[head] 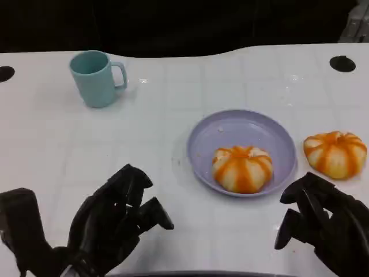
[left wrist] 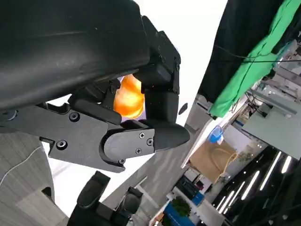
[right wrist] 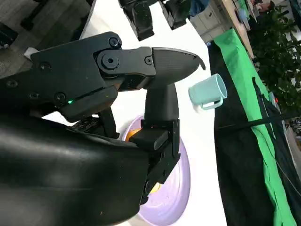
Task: Grasp the bread from the table and place it into the plate.
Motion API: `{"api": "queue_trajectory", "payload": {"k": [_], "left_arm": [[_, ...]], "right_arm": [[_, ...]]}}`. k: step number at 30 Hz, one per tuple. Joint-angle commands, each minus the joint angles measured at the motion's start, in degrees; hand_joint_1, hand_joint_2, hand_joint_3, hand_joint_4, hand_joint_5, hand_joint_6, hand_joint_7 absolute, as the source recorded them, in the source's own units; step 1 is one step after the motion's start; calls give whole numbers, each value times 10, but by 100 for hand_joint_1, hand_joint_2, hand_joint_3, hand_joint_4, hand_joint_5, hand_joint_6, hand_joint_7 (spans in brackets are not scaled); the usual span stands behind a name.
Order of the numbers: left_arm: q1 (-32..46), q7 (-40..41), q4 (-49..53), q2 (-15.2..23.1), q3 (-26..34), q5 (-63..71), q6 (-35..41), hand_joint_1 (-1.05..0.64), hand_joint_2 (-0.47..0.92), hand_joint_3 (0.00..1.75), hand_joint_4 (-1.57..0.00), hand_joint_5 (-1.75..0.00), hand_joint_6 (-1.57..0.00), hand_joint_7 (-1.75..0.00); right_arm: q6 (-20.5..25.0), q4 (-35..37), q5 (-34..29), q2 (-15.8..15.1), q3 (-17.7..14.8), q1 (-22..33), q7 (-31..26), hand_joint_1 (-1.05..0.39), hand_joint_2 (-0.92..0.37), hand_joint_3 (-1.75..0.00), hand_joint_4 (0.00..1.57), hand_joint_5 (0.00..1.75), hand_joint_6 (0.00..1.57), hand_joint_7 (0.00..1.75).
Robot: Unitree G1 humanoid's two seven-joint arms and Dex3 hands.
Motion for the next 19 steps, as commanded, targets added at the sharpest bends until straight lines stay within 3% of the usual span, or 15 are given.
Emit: {"api": "queue_trajectory", "payload": {"k": [1,19], "left_arm": [[8,-8,8,13,-1,4,-11,-56,92,48,-79,-175,-53,-175],[-3,-21,27,15,-3,-7,-30,-56,92,48,-80,-175,-55,-175]], "right_arm": [[2,-8,6,-6,-6,2,-2,-44,-92,-39,62,175,47,163],[0,-4,4,-6,-7,2,-1,-43,-92,-39,62,175,47,162]]}}
